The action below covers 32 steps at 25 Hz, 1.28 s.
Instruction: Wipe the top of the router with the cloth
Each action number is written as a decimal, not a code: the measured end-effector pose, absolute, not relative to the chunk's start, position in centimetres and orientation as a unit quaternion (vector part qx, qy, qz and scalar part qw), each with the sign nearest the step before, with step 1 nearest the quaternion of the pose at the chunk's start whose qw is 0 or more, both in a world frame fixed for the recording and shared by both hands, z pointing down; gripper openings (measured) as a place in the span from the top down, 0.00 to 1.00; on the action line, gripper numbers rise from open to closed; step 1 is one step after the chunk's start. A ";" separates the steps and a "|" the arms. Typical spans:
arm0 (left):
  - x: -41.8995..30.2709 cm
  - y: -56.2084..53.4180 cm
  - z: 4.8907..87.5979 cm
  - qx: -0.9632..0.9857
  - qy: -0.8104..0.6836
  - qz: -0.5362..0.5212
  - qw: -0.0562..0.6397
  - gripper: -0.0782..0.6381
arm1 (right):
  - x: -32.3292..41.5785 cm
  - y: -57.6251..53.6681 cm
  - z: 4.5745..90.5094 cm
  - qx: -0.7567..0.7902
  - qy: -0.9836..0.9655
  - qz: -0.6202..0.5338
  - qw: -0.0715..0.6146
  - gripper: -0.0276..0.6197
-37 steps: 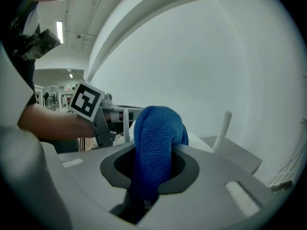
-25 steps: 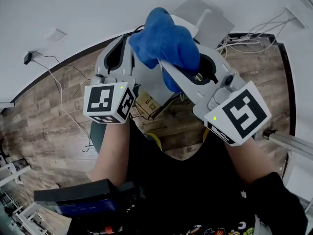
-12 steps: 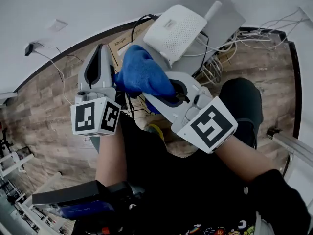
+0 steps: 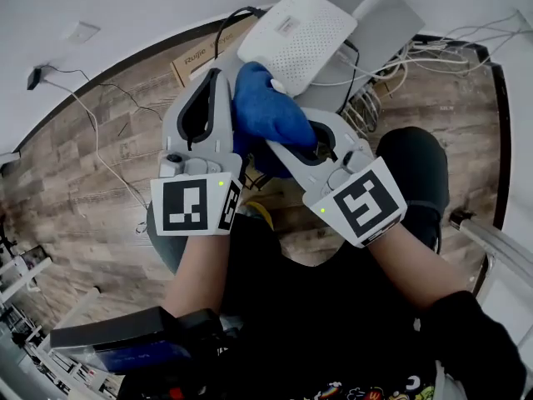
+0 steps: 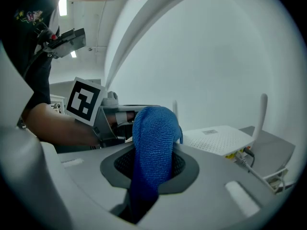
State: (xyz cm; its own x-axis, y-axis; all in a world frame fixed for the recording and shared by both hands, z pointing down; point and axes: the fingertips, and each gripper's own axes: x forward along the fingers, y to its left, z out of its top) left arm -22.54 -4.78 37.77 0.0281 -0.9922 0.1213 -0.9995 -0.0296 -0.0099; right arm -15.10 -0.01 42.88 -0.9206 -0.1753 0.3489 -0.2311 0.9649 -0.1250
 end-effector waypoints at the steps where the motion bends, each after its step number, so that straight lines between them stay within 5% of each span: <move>1: -22.4 -4.8 37.8 0.716 -0.695 0.048 0.041 0.89 | -15.1 0.2 42.6 0.105 -0.977 0.085 0.167 0.79; 12: -24.2 -5.1 31.9 0.707 -0.703 0.067 0.039 0.89 | -15.5 -1.8 32.7 0.115 -0.981 0.089 0.132 0.79; 18: -25.4 -9.3 26.6 0.704 -0.707 0.063 -0.021 0.89 | -12.4 -8.5 27.5 0.167 -0.981 0.044 0.085 0.79; 25: -15.0 -13.6 22.7 0.754 -0.656 0.004 -0.043 0.89 | -7.1 -14.8 32.8 0.199 -0.976 0.025 0.087 0.79; 32: -6.9 -15.5 28.9 0.791 -0.609 0.040 0.029 0.89 | -5.8 -15.8 39.8 0.172 -0.971 0.081 0.142 0.79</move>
